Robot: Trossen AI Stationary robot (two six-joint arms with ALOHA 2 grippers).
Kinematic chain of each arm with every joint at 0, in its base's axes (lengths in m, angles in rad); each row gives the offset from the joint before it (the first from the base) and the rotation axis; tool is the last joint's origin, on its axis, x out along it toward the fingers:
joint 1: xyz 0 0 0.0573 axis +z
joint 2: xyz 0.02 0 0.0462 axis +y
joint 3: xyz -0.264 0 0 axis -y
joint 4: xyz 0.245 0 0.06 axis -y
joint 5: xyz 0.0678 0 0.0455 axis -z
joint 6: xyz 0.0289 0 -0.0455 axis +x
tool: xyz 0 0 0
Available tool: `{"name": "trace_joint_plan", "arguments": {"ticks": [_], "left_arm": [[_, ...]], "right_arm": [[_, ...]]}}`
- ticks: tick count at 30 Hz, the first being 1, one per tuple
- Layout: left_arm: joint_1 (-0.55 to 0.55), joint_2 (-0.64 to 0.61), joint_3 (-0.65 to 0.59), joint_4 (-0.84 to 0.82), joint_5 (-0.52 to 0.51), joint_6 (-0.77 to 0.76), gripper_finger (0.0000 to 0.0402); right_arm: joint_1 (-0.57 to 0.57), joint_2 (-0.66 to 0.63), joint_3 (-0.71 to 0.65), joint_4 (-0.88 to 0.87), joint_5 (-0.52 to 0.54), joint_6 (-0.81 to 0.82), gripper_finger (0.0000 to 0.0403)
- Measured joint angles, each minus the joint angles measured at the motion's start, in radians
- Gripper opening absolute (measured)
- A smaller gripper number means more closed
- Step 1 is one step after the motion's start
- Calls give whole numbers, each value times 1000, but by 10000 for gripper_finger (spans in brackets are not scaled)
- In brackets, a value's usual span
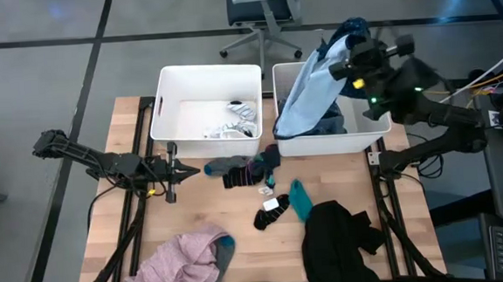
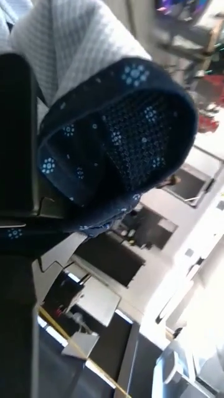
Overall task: Sort clothes
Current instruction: Put the blue shirt into the right white bin
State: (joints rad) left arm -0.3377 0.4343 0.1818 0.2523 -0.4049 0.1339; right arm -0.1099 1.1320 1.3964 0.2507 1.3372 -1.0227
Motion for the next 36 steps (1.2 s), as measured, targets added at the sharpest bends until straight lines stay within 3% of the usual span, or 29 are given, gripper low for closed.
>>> {"name": "trace_joint_plan", "arguments": {"ticks": [6,11,15,19,26,36], "left_arm": [[0,0,0,0,0,-3,1],[0,0,0,-1,0,-3,1],[0,0,0,0,0,-3,1],[0,0,0,17,0,-3,1],[0,0,0,25,0,-3,1],[0,0,0,24,0,3,1]], "right_arm": [[-79,0,0,-499,-57,425,19],[-184,5,0,-909,-347,900,19],[-258,34,-22,-1107,-528,1092,19],[-299,44,-88,-1165,-639,1176,19],[-347,44,-255,-1101,-764,1234,19],[-352,51,-387,-961,-781,1235,23]]}}
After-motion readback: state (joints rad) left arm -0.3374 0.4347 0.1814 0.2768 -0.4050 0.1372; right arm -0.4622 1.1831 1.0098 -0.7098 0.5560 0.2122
